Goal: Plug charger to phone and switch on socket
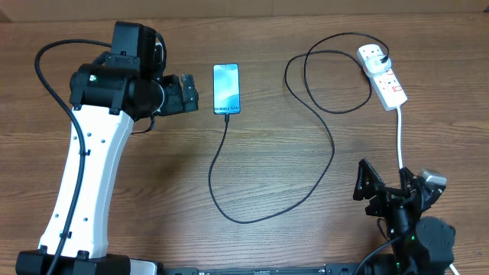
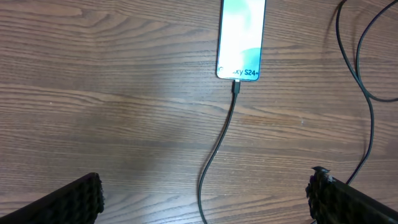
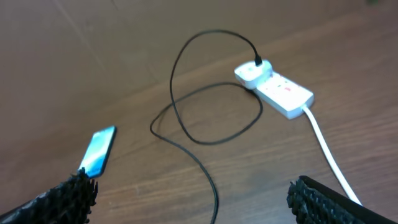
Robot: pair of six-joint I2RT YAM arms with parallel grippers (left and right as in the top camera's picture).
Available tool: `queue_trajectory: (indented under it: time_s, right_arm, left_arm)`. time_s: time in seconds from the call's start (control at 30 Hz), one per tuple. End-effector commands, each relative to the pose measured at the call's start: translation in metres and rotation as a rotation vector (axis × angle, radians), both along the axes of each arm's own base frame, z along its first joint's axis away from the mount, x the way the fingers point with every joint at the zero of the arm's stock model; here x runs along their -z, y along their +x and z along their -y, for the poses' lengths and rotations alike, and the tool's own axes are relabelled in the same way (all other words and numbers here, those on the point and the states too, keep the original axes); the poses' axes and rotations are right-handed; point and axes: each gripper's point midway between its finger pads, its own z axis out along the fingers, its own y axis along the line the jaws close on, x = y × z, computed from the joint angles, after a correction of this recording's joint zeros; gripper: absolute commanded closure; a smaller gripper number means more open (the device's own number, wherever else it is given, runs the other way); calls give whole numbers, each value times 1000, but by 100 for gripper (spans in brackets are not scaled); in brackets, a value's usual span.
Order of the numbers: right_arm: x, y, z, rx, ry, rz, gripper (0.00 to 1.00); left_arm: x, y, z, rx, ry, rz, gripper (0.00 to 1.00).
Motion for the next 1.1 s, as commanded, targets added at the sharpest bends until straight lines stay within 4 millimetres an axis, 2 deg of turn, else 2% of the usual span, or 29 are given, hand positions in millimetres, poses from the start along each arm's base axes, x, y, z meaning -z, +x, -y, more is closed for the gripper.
queue_trajectory:
  time_s: [0.0,0.37,0.77,1.07]
  right_arm:
    - [1,3,-1,-8,-7,54,0]
    - [-6,23,-10,-52,-77,218,0]
    - [-8,33,-6,-18,-75,345,0]
    - [3,36,-3,-1,-79,342,0]
  left_arm:
    - [2,1,1,-1,-1,-3,1]
    - [1,1,1,-1,-1,-2,0]
    - [2,1,1,-1,-1,-3,0]
    - [1,1,1,0,-1,-2,1]
